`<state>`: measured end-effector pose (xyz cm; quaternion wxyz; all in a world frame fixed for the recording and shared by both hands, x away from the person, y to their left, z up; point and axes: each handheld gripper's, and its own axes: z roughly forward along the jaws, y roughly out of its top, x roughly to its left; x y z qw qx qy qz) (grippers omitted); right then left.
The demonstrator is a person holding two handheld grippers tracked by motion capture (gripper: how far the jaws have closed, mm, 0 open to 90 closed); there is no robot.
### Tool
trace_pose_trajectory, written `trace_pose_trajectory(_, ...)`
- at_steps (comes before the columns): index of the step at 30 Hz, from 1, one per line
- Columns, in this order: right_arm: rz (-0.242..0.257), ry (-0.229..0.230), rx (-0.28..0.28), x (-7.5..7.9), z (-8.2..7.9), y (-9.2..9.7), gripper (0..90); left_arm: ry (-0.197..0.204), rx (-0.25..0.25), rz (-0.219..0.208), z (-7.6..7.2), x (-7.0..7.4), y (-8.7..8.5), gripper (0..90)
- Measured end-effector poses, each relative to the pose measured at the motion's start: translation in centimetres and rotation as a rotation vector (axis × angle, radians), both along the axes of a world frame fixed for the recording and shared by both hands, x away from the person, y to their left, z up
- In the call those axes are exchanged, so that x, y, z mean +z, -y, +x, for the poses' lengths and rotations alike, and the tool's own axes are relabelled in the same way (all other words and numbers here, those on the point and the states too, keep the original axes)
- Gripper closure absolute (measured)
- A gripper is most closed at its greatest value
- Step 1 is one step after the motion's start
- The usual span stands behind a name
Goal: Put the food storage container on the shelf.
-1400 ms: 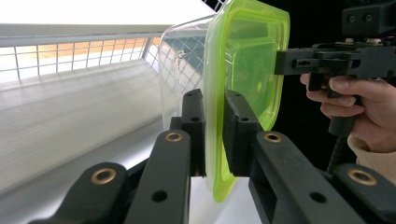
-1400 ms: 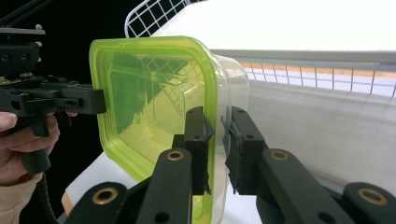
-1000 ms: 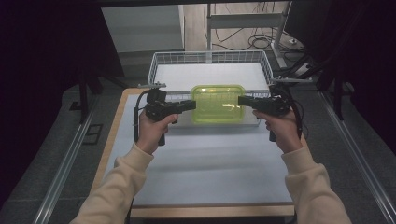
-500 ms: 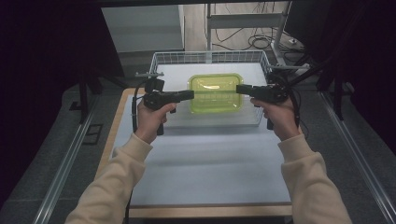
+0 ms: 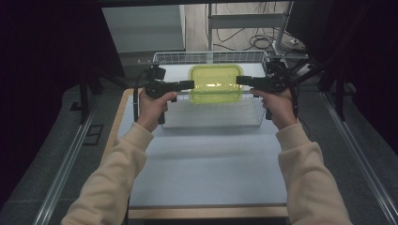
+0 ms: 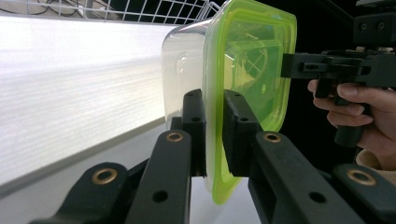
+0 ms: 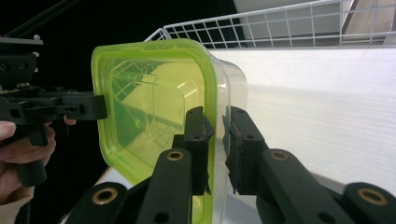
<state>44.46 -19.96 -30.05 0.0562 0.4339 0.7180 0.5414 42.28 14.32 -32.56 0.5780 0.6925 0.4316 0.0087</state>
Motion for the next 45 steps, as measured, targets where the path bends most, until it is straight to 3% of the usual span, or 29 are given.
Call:
trace_pose_trajectory(11,0.017,-0.023,-0.014,-0.2,2.4,-0.7,79.1,-0.023,0.018,0.021,2.3,0.2,-0.6,81.1)
trace_pose_trajectory(16,0.016,-0.016,-0.014,0.1,3.1,-1.2,79.2,-0.030,0.028,0.013,3.2,0.6,-1.1,81.1)
trace_pose_trajectory(20,0.005,-0.009,-0.020,0.2,3.9,-1.6,79.2,-0.038,0.046,0.032,3.9,0.6,-1.1,80.9)
trace_pose_trajectory(28,-0.013,-0.055,-0.039,-0.3,5.6,-2.1,77.9,-0.082,0.056,0.027,5.2,-0.3,-1.1,80.6)
trace_pose_trajectory(33,0.008,-0.070,-0.052,-0.5,6.5,-2.0,76.8,-0.101,0.057,0.021,6.1,-0.1,-0.9,80.2)
trace_pose_trajectory(38,-0.029,-0.066,-0.064,-0.3,7.3,-2.3,71.2,-0.110,0.069,0.025,7.1,0.0,-0.6,76.9)
trace_pose_trajectory(41,-0.060,-0.065,-0.083,-0.5,7.7,-2.5,68.9,-0.124,0.089,-0.013,7.6,-0.2,-0.5,74.0)
trace_pose_trajectory(45,-0.067,-0.075,-0.096,-1.0,8.2,-2.6,66.2,-0.134,0.109,0.025,8.1,-0.6,-0.3,68.8)
